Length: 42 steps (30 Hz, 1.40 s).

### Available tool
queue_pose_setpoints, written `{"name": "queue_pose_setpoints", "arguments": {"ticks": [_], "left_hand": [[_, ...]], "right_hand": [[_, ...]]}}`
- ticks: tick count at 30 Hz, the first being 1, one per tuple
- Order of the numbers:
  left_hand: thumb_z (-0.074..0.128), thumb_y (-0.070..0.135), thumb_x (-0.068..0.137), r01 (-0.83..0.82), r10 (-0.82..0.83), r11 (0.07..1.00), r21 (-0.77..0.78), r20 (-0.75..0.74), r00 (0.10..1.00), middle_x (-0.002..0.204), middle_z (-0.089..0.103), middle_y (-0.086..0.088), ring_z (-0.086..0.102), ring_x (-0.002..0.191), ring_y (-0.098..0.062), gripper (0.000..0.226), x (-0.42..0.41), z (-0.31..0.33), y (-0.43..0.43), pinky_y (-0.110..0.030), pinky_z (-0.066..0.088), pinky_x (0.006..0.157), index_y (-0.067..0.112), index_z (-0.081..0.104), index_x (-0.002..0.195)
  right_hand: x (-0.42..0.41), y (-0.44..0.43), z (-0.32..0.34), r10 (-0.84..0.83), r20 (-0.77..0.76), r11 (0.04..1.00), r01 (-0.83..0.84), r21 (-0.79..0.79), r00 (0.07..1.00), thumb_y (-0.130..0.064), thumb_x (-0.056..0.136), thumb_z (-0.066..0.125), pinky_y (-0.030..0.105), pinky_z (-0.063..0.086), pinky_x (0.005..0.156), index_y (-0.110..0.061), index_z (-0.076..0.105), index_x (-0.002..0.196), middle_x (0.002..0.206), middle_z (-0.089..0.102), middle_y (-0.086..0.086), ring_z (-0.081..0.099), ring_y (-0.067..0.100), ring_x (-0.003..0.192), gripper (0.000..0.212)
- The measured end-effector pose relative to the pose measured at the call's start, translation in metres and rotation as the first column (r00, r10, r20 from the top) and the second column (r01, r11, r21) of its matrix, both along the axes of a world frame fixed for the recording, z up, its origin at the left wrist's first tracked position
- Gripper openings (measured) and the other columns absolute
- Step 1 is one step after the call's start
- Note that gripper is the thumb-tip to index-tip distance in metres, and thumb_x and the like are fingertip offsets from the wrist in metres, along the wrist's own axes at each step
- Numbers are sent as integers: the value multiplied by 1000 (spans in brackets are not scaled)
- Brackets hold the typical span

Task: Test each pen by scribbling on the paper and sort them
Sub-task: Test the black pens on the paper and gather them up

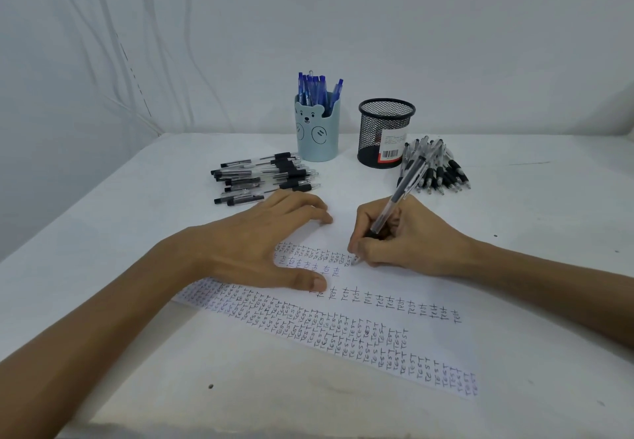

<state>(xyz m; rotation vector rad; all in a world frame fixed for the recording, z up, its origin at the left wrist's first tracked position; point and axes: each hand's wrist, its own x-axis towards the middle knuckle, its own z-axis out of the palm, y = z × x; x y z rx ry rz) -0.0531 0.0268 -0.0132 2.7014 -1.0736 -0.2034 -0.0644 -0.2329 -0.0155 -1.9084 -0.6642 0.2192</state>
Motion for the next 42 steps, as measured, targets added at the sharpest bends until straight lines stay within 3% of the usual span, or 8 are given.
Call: {"name": "queue_pose_setpoints", "arguments": {"ticks": [3, 7, 11, 17, 34, 38, 42], "left_hand": [[58, 84, 81, -6, 7, 1000, 11, -2, 1000, 158, 16, 28, 11, 149, 3, 87, 0, 1, 0, -34, 22, 124, 46, 25, 152], [59, 81, 81, -8, 8, 1000, 11, -2, 1000, 158, 16, 27, 11, 149, 3, 87, -1, 2, 0, -33, 20, 125, 44, 26, 153], [60, 81, 82, -8, 8, 1000, 11, 8, 1000, 158, 17, 27, 11, 149, 2, 86, -1, 2, 0, -33, 20, 125, 44, 28, 152], [60, 80, 82, -8, 8, 1000, 11, 0, 1000, 157, 18, 27, 12, 148, 3, 86, -1, 2, -1, -30, 20, 122, 44, 27, 152], [58, 82, 81, -9, 9, 1000, 15, 5, 1000, 158, 17, 27, 12, 148, 4, 86, -1, 2, -1, -27, 17, 120, 44, 27, 152], [59, 81, 81, -7, 7, 1000, 16, 11, 1000, 158, 18, 27, 12, 147, 4, 87, -1, 2, -1, -26, 16, 120, 43, 27, 153], [59, 81, 82, -9, 9, 1000, 17, 5, 1000, 158, 16, 27, 11, 147, 5, 87, 0, 1, -1, -25, 16, 119, 44, 25, 153]], "right_hand": [[1, 1, -1, 9, 15, 1000, -9, -8, 1000, 5, 84, 69, 27, 46, 57, -3, 72, 77, 69, 68, 18, 57, 18, 59, 11], [1, 2, -1, 3, 39, 1000, -2, -26, 999, -3, 83, 71, 34, 45, 60, -7, 72, 77, 73, 69, 21, 55, 24, 63, 7], [2, 1, 0, 9, 15, 1000, -9, -27, 1000, 6, 87, 68, 21, 41, 53, -1, 70, 77, 59, 63, 6, 51, 11, 53, 12], [2, 0, 1, 3, 17, 999, -2, -44, 1000, 9, 87, 66, 15, 39, 50, 4, 67, 78, 54, 61, -6, 49, 5, 48, 10], [0, 2, 2, -27, 38, 997, 29, -74, 999, 7, 87, 66, 13, 36, 47, 4, 67, 77, 52, 60, -7, 46, 3, 44, 9], [0, 2, 3, -41, 64, 995, 46, -86, 997, 5, 84, 66, 18, 37, 48, 0, 67, 75, 53, 59, 0, 47, 8, 46, 11], [0, 1, 3, -30, 50, 997, 33, -72, 998, 6, 85, 65, 14, 37, 49, 3, 67, 77, 52, 60, -5, 47, 4, 45, 9]]}}
